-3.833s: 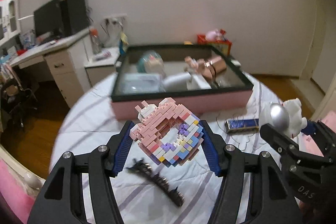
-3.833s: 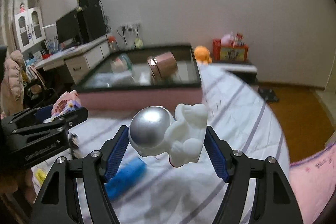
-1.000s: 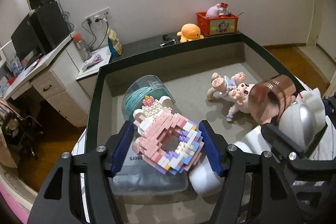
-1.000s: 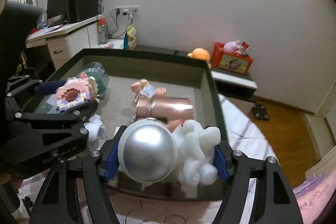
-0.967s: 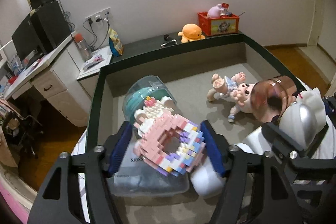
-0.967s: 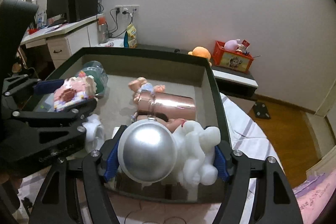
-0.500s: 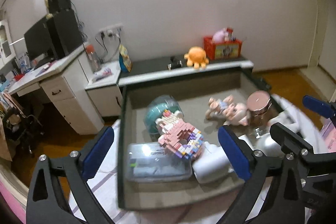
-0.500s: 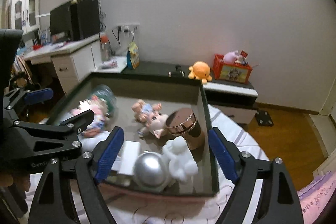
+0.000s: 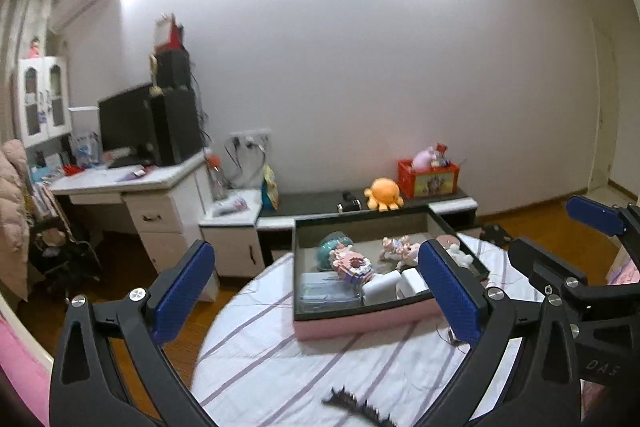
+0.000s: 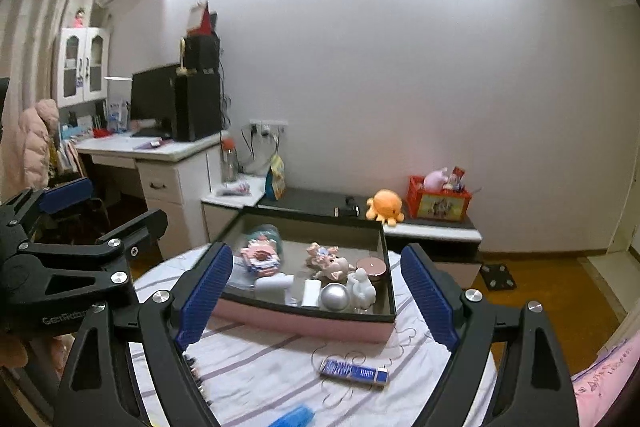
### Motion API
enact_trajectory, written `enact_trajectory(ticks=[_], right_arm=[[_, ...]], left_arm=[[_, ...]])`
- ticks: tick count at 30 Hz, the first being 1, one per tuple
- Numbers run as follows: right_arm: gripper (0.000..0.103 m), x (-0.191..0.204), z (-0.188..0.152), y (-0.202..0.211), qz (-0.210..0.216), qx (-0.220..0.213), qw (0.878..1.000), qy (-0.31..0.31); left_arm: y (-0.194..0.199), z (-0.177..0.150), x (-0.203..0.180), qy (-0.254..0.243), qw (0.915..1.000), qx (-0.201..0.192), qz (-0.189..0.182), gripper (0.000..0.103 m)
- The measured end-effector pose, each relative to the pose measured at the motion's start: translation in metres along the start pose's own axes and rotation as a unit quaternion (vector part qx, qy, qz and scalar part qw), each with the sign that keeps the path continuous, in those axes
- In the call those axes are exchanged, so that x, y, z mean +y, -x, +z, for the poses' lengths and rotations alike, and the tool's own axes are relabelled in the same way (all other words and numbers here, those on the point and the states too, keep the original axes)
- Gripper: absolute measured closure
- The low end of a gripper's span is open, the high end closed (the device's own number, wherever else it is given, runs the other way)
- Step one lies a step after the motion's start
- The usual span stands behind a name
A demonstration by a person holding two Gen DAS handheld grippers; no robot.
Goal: Organize rigid objects
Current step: 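Withdraw both tools from the pink box back over the bed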
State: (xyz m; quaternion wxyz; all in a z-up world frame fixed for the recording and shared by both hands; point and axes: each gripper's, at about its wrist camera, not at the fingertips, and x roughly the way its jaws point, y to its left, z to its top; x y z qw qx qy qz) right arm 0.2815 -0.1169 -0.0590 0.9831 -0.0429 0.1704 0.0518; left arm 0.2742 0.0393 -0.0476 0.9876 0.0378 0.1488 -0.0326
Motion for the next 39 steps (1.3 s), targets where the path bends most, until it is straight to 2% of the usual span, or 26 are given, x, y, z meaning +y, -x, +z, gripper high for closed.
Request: enact_trajectory(ticks=[4,8,16,26,39], right_arm=[[0.015,0.011,-0.007,0.047,0.000,-0.029,1.000,0.009],[0.015,0.018,-0.015,0.083,0.001,-0.044,0.999,0.011],[0.015,0.021,-0.029,0.130,-0.013,-0.073,0.997,-0.001],[0.015,0.024,-0.032,0.161,-0.023,-0.092,0.996,-0.002],[0.015,0.021,-0.041,0.154,-0.022,-0.071,0.997,-0.006]], left_arm=[[0.052,-0.010,0.003,0.004,0.9992,-0.032,0.025,0.000],[0.086,-0.019,0.001,0.015,0.9987,-0.040,0.029,0.000],[0.128,-0.030,-0.004,0.013,0.9970,-0.070,0.028,0.000],[0.146,-0.030,-0.008,0.017,0.9962,-0.083,0.020,0.000],[0.138,-0.035,-0.011,0.013,0.9980,-0.060,0.018,0.000]])
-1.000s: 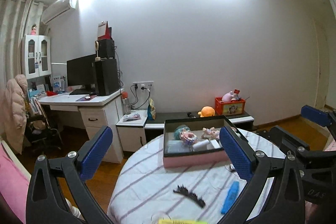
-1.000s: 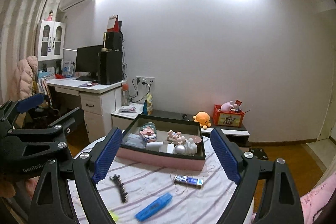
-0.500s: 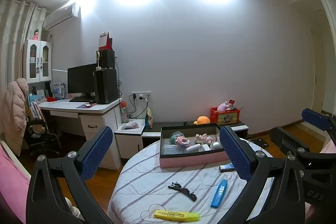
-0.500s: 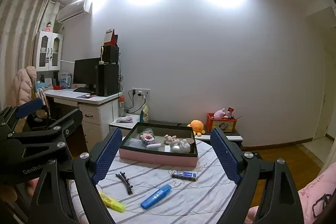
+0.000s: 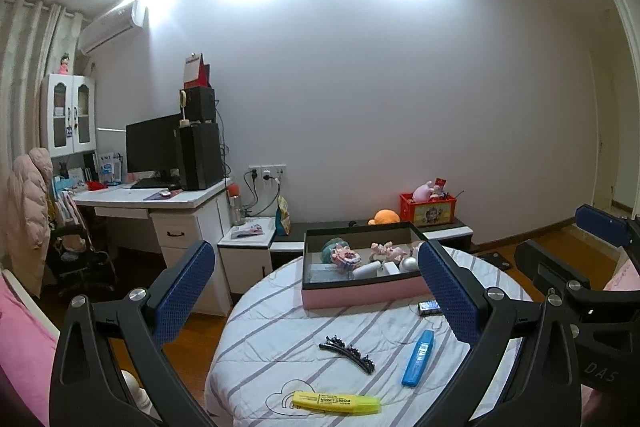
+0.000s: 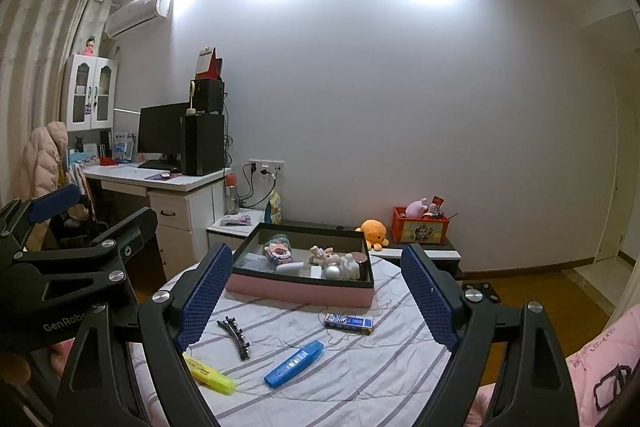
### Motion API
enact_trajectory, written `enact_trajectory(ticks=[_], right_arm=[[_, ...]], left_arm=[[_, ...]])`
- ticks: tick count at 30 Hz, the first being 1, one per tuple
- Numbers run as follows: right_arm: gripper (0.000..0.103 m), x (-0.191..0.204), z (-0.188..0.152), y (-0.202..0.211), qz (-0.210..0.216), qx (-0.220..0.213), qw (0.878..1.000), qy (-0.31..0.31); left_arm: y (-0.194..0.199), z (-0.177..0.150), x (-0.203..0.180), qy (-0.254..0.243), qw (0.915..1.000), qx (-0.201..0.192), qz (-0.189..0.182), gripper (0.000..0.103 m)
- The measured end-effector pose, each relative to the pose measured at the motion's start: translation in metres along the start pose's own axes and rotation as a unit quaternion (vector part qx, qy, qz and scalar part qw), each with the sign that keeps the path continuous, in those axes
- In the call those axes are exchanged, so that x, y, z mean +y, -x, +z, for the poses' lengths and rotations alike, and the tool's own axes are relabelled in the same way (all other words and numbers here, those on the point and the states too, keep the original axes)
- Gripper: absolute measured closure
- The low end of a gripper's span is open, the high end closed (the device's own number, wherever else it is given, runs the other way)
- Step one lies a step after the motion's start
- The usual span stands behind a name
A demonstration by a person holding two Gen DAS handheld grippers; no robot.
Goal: Organize rigid objects
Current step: 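Withdraw both tools from the pink box back over the bed, then grasp the black hair clip with the left tool while right grasps the blue marker box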
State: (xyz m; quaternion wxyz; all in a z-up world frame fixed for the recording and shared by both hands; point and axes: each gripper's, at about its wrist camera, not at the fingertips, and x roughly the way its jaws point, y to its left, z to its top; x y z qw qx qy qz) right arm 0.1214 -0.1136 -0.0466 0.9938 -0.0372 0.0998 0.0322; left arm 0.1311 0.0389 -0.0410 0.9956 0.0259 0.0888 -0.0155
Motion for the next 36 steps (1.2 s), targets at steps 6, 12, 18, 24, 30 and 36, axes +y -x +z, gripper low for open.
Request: enact_trajectory(ticks=[6,12,18,24,30,36], right_arm=[[0.015,-0.002,-0.017,-0.021,0.003,0.034,0.999,0.005],[0.015,-0.017,-0.056,-0.061,-0.006,0.107,0.994,-0.004],[0.015,-0.034,-0.090,-0.103,-0.013,0.173,0.985,-0.010],[0.015,-0.052,-0.109,-0.143,-0.017,0.216,0.976,-0.012],[0.016,-0.073,-0.123,-0.186,-0.018,0.253,0.967,-0.008],[0.016,-0.081,-0.127,-0.231,0.001,0.286,0.958,0.035]], left_arm=[[-0.031,-0.027,0.006,0.014,0.9968,0.074,-0.026,0.000],[-0.074,-0.069,0.005,0.025,0.9854,0.164,-0.039,0.000],[-0.130,-0.105,-0.009,0.034,0.9657,0.255,-0.035,0.000],[-0.188,-0.138,-0.023,0.035,0.9399,0.339,-0.026,0.000],[-0.227,-0.155,-0.031,0.021,0.9197,0.392,-0.015,0.000],[-0.237,-0.156,-0.031,0.008,0.9239,0.382,-0.021,0.005]])
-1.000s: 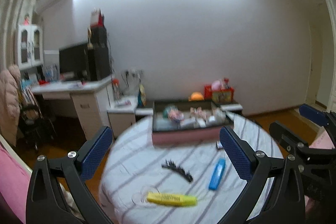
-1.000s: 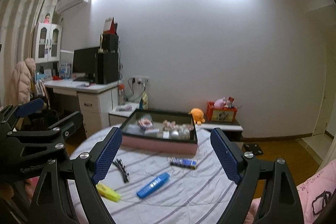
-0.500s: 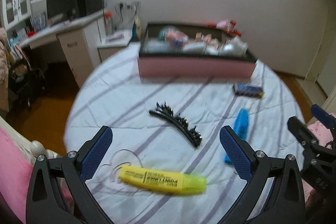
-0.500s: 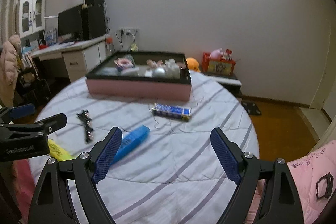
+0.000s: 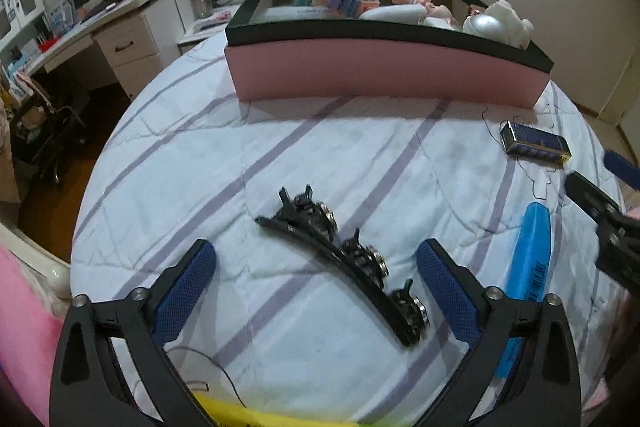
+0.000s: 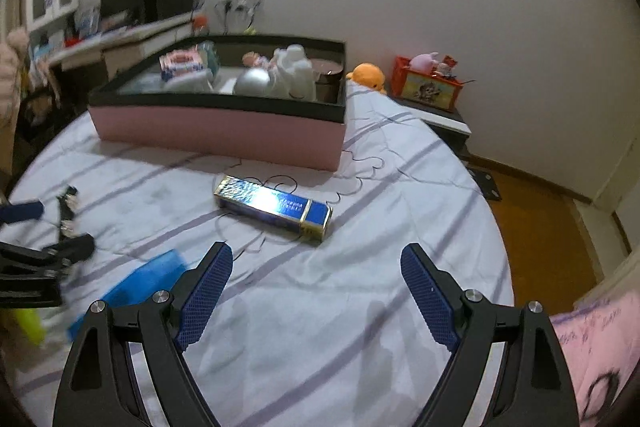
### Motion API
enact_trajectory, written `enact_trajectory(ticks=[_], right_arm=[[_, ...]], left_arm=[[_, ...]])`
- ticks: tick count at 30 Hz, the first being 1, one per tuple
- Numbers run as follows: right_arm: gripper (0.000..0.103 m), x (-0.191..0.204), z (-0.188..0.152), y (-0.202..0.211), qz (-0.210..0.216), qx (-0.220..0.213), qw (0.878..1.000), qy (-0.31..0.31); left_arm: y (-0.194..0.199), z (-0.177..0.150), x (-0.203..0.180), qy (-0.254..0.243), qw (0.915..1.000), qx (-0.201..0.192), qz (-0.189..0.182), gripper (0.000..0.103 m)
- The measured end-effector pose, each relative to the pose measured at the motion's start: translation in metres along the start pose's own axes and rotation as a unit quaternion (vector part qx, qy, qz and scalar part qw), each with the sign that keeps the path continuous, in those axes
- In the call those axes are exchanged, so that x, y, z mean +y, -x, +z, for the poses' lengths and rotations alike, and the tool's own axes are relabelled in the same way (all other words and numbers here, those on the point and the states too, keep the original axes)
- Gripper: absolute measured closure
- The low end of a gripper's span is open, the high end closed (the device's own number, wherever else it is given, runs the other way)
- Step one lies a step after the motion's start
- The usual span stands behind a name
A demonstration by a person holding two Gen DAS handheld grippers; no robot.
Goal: Organize rigid objects
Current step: 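Grasp the black hair clip with the left tool while right grasps the blue marker box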
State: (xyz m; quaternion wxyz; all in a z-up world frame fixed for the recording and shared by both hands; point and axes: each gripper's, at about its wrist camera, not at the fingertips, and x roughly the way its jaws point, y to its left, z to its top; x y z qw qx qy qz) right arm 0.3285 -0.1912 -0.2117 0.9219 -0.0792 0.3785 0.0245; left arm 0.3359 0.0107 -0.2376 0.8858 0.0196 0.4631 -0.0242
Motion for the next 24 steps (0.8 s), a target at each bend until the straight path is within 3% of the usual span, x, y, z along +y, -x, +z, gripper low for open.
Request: enact_trajectory(ticks=[7,12,15,17,20,24], right_arm=[[0.016,0.006,0.017,-0.036,0.025,0.030,0.997,0.065],[0.016,0.009,0.026,-0.049,0.050,0.031,0.993,0.107],[0.017,0.010,0.026,-0.051,0.079,0.036,0.990,0.107],[0.041,0.012,0.024,-0.048,0.091,0.035,0.989,0.109],[0.067,0.022,0.020,-0.040,0.097,0.038,0.989,0.108],[0.078,0.034,0.016,-0.034,0.099,0.045,0.989,0.099]], left_arm=[[0.010,-0.004,-0.003,-0.046,0.9984,-0.019,-0.026,0.039],[0.011,-0.004,-0.001,-0.049,0.9980,-0.020,-0.034,0.052],[0.011,-0.006,0.003,-0.044,0.9979,-0.022,-0.042,0.052],[0.013,-0.007,0.005,-0.041,0.9979,-0.022,-0.045,0.052],[0.012,-0.008,0.008,-0.036,0.9980,-0.021,-0.046,0.050],[0.013,-0.009,0.010,-0.034,0.9979,-0.026,-0.049,0.053]])
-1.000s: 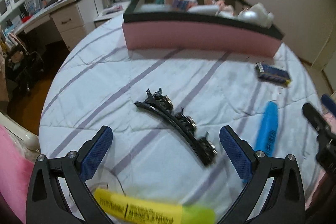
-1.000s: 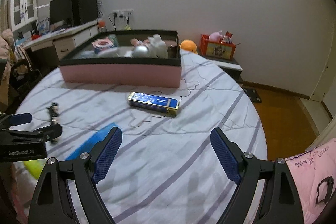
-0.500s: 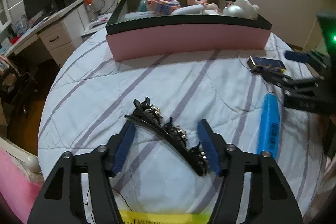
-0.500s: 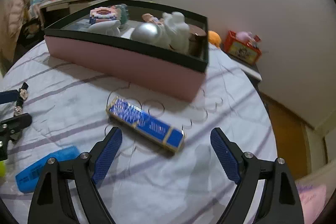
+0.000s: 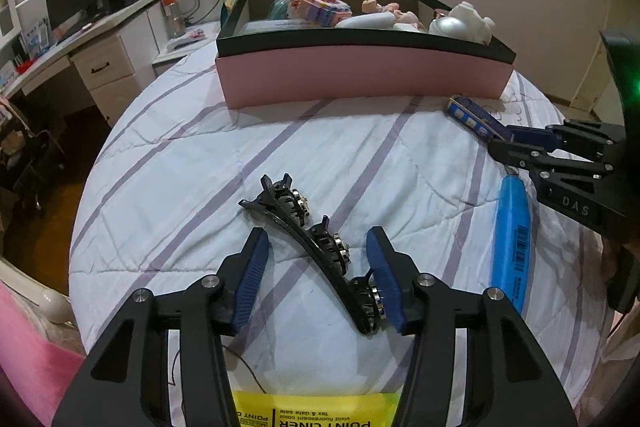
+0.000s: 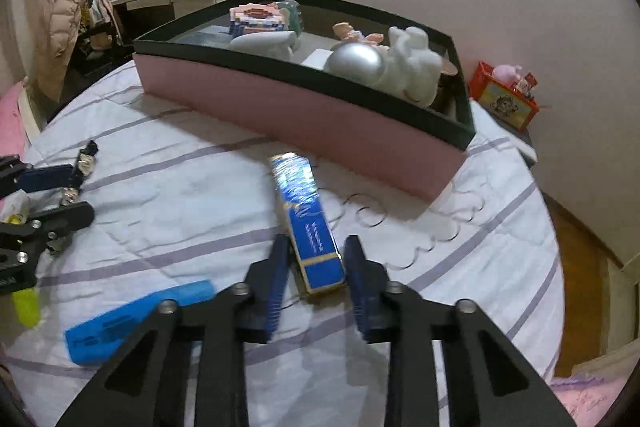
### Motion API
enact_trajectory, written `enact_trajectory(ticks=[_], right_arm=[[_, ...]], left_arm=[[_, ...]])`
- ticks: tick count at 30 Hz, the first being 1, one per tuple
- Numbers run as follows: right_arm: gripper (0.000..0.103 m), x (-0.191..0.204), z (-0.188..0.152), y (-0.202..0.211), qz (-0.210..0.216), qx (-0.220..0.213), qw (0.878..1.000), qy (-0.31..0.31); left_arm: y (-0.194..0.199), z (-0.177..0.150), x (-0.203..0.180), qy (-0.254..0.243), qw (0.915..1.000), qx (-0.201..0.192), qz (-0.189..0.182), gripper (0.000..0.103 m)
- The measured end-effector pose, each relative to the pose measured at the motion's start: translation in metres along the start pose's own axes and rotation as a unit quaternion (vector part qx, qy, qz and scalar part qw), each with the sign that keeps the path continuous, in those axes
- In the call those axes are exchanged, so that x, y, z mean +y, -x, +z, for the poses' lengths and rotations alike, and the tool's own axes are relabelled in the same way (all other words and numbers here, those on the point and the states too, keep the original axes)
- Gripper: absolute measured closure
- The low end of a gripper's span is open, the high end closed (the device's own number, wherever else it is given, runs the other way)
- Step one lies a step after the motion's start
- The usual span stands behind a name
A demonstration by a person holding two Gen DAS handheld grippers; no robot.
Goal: Organize rigid objects
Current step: 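Grasp the black hair clip with the left tool while right grasps the blue marker box, then carry hair clip and marker box into the pink box and open both tools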
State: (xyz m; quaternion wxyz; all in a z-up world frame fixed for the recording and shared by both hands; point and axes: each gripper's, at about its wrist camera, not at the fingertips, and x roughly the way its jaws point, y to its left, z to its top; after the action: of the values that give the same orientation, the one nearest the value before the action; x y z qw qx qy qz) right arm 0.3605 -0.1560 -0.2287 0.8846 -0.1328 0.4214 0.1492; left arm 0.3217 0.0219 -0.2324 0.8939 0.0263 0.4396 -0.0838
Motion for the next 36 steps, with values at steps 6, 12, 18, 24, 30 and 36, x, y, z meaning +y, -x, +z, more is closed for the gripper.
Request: enact_trajectory(ticks=[6,12,18,24,30,36], right_arm=[[0.073,0.008,0.007,-0.006,-0.023,-0.003,1.000,0.019],[0.056,0.002,0.017,-0.014,-0.024,-0.009,1.000,0.017],[0.083,0.008,0.015,-0.010,-0.004,-0.014,1.000,0.008],[0.083,0.005,0.013,0.021,0.012,-0.066,0.996,-0.053],[0.082,0.027,0.016,0.075,0.006,-0.147,0.986,-0.081],[0.082,0.057,0.022,0.119,-0.008,-0.192,0.978,-0.078]], left_arm=[[0.003,-0.003,0.010,0.015,0.9998,-0.011,-0.007,0.076],[0.004,-0.002,0.017,0.027,0.9994,-0.012,-0.017,0.084],[0.007,0.003,0.014,0.025,0.9994,-0.020,-0.012,0.084],[0.027,0.012,0.008,0.023,0.9981,-0.055,-0.010,0.084],[0.069,0.026,-0.005,0.015,0.9906,-0.135,0.011,0.084],[0.102,0.038,-0.019,-0.002,0.9851,-0.172,-0.002,0.084]])
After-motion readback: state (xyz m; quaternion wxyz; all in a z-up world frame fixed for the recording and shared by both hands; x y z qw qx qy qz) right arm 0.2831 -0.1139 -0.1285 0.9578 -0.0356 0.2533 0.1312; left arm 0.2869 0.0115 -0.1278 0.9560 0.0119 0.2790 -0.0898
